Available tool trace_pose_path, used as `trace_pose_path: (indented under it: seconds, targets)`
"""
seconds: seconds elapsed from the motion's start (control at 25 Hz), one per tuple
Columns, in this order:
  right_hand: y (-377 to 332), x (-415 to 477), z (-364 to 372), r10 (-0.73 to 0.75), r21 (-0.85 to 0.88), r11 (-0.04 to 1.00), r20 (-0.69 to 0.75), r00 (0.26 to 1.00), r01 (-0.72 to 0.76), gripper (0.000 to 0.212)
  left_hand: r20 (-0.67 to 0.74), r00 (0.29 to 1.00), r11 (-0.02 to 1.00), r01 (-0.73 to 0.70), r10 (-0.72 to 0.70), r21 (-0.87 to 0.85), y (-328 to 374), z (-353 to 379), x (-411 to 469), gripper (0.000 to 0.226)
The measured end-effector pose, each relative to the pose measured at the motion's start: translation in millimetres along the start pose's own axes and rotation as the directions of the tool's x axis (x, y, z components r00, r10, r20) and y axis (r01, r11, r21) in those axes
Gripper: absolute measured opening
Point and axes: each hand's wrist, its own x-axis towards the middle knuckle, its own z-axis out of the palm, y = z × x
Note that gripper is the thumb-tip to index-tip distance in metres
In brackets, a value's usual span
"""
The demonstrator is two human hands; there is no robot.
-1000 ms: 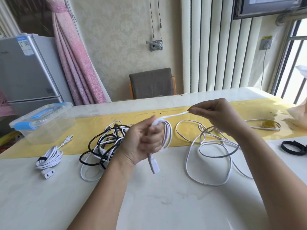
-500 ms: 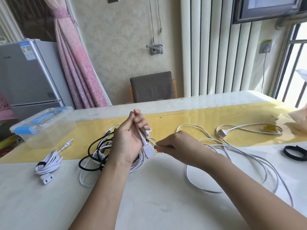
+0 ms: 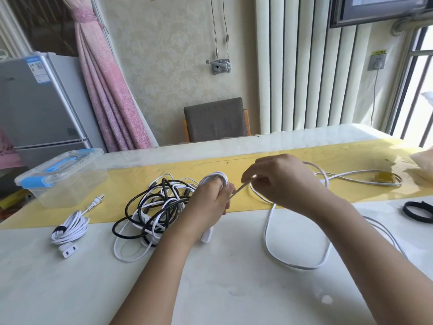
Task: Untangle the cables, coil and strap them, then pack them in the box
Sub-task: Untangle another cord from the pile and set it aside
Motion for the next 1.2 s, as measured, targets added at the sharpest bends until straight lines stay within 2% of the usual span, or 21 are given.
trace_pose_path:
  seconds: [0.08, 0.12, 0.2, 0.28, 0.32, 0.4, 0.44, 0.52, 0.6, 0.68, 0.76, 0.8, 0.84, 0.88, 0.92, 0.96, 1.0, 1.04, 1.08, 1.12, 1.2]
  targets:
    - [5.3, 1.4, -6.9, 0.152, 0.077, 0.986, -0.085, 0.985, -0.146, 0.026, 0.194, 0.975, 0.945, 0.160, -0.106, -0.287, 10.1, -4.1, -5.1, 0.041]
    - [8.5, 2.1, -9.3, 0.209, 0.114, 0.973, -0.089, 0.974, -0.199, 0.026, 0.325, 0.936, 0.887, 0.262, -0.137, -0.381, 16.0, -7.1, -8.2, 0.047]
    - [16.1, 2.2, -12.9, 0.260, 0.177, 0.954, -0.083, 0.962, -0.243, 0.025, 0.522, 0.847, 0.798, 0.383, -0.102, -0.466, 24.1, -15.5, -14.5, 0.054]
    - [25.9, 1.9, -16.6, 0.338, 0.242, 0.921, -0.102, 0.936, -0.306, 0.028, 0.645, 0.764, 0.679, 0.455, 0.036, -0.576, 21.8, -26.4, -15.6, 0.053]
    - [31.9, 1.4, -17.8, 0.391, 0.272, 0.896, -0.104, 0.915, -0.352, 0.030, 0.681, 0.716, 0.585, 0.491, 0.151, -0.646, 18.7, -31.8, -14.5, 0.049]
    - [41.3, 0.6, -18.2, 0.471, 0.294, 0.852, -0.073, 0.879, -0.432, 0.031, 0.647, 0.621, 0.320, 0.565, 0.443, -0.761, 11.7, -39.8, -11.7, 0.041]
    - [43.4, 0.2, -17.3, 0.476, 0.278, 0.850, -0.036, 0.879, -0.448, 0.029, 0.577, 0.607, 0.177, 0.590, 0.547, -0.788, 10.0, -41.2, -10.7, 0.038]
    - [42.9, -1.3, -12.0, 0.434, 0.247, 0.864, 0.077, 0.898, -0.439, 0.018, 0.443, 0.694, -0.049, 0.566, 0.567, -0.823, 8.6, -41.0, -9.0, 0.038]
    - [36.5, -1.7, -5.9, 0.379, 0.288, 0.864, 0.172, 0.909, -0.414, 0.008, 0.320, 0.817, -0.252, 0.478, 0.480, -0.841, 5.2, -43.4, -6.5, 0.035]
    - [30.0, -0.4, 0.3, 0.327, 0.316, 0.871, 0.197, 0.924, -0.376, 0.011, 0.214, 0.908, -0.446, 0.369, 0.360, -0.816, -3.4, -48.4, -3.8, 0.030]
    - [19.9, 1.0, 6.5, 0.280, 0.306, 0.888, 0.231, 0.932, -0.343, 0.018, 0.123, 0.963, -0.576, 0.242, 0.238, -0.781, -7.2, -51.6, -0.7, 0.029]
    - [13.7, 1.2, 10.4, 0.251, 0.307, 0.893, 0.269, 0.930, -0.330, 0.020, 0.067, 0.987, -0.606, 0.143, 0.147, -0.783, -7.3, -50.2, 1.2, 0.031]
    - [6.6, 0.6, 14.7, 0.209, 0.299, 0.904, 0.313, 0.926, -0.305, 0.021, 0.013, 1.000, -0.577, 0.023, 0.021, -0.816, -5.1, -49.2, 3.0, 0.033]
    - [-1.5, -0.4, 19.9, 0.153, 0.276, 0.926, 0.351, 0.924, -0.258, 0.021, -0.040, 0.993, -0.478, -0.090, -0.113, -0.874, -2.4, -47.9, 4.1, 0.035]
    - [-10.3, -2.1, 24.8, 0.093, 0.245, 0.949, 0.383, 0.919, -0.198, 0.022, -0.098, 0.972, -0.325, -0.165, -0.213, -0.931, 0.7, -45.7, 5.0, 0.035]
    - [-18.5, -4.3, 28.5, 0.037, 0.220, 0.966, 0.404, 0.914, -0.137, 0.023, -0.155, 0.946, -0.118, -0.195, -0.284, -0.974, 4.0, -42.6, 6.0, 0.035]
    - [-25.5, -5.8, 30.6, -0.001, 0.206, 0.974, 0.416, 0.909, -0.093, 0.024, -0.225, 0.917, 0.139, -0.189, -0.328, -0.972, 7.6, -39.0, 6.6, 0.036]
    - [-30.3, -6.7, 31.0, -0.023, 0.202, 0.977, 0.420, 0.907, -0.069, 0.024, -0.300, 0.891, 0.400, -0.152, -0.341, -0.904, 7.9, -34.8, 7.0, 0.036]
    - [-34.0, -7.2, 29.4, -0.037, 0.209, 0.976, 0.421, 0.906, -0.057, 0.023, -0.367, 0.876, 0.612, -0.108, -0.314, -0.783, 8.3, -30.6, 5.6, 0.036]
    - [-36.7, -7.4, 26.6, -0.048, 0.225, 0.973, 0.424, 0.904, -0.054, 0.022, -0.420, 0.875, 0.769, -0.092, -0.240, -0.632, 6.9, -25.6, 3.9, 0.035]
    - [-38.4, -7.4, 17.9, -0.066, 0.304, 0.949, 0.445, 0.893, -0.081, 0.019, -0.433, 0.901, 0.954, -0.126, -0.004, -0.272, 3.0, -17.1, 0.1, 0.033]
